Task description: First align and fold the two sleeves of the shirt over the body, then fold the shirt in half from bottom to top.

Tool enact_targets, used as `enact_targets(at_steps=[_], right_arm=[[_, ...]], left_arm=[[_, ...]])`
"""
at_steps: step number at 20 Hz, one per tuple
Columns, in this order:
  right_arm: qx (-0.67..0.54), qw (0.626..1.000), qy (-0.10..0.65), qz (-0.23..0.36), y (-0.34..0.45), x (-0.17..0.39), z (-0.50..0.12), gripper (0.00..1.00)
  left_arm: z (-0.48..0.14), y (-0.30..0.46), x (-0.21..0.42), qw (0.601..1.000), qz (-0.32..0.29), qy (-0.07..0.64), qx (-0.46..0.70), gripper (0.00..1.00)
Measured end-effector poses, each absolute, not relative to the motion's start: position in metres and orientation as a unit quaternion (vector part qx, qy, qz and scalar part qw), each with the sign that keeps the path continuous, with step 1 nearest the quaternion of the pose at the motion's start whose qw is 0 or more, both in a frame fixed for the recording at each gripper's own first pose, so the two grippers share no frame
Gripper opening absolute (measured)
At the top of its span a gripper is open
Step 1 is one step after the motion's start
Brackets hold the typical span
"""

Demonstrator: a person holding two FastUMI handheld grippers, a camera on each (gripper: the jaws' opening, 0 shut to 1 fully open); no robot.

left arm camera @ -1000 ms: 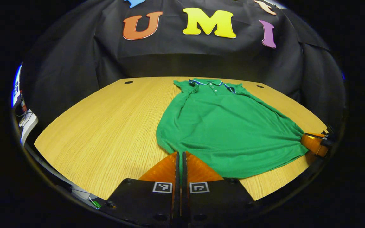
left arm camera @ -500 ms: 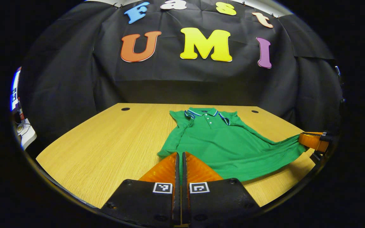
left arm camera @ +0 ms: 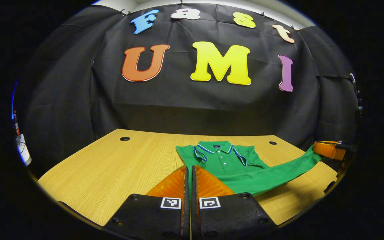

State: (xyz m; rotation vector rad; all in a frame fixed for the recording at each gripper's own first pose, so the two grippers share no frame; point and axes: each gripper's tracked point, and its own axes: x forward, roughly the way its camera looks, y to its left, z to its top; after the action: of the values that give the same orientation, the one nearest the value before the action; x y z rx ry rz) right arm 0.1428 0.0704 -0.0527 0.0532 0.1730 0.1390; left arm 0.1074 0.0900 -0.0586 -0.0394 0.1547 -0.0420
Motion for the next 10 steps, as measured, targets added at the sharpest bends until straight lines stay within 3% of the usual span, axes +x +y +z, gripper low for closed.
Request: enact_targets(at_steps=[10], right_arm=[[-0.019, 0.996, 0.052, 0.063, 0.088, 0.285, 0.001, 0.00]], left_arm=[[-0.019, 0.096, 0.243, 0.995, -0.046, 0.076, -0.034, 0.07]])
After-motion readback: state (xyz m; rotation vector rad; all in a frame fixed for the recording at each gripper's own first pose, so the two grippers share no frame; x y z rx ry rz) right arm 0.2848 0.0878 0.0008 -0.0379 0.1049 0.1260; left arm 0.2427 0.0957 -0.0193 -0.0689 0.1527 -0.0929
